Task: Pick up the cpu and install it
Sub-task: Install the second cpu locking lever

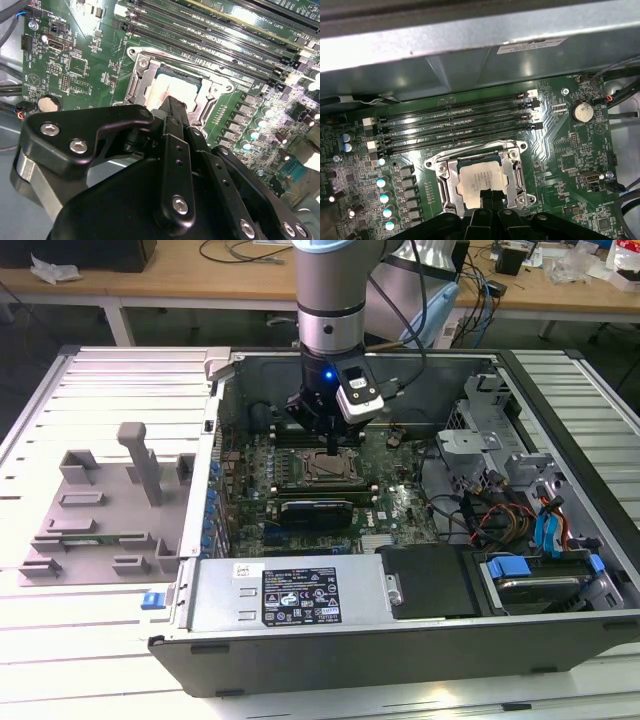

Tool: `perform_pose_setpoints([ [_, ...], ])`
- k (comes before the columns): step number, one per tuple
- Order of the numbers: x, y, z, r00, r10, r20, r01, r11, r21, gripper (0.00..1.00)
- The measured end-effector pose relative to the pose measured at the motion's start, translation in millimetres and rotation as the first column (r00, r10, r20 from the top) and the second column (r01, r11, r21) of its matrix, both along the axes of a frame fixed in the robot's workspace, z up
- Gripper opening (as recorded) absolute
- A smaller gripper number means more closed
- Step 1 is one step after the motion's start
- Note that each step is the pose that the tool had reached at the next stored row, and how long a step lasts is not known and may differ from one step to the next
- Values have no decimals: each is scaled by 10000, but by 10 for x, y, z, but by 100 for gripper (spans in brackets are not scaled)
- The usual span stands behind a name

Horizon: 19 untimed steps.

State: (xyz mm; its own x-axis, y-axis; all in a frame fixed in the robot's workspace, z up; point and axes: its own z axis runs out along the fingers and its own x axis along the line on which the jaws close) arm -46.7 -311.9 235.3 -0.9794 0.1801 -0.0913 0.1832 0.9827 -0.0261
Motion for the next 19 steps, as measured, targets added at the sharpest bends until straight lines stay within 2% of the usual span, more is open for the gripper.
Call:
perform_pose_setpoints([
  [7,0,-1,12,10000,3,-4,-3,10000,-5,11],
  [12,0,0,106,10000,3,1,-3,10000,0,11],
  [19,0,0,112,10000,3,0,-3,10000,0,11],
])
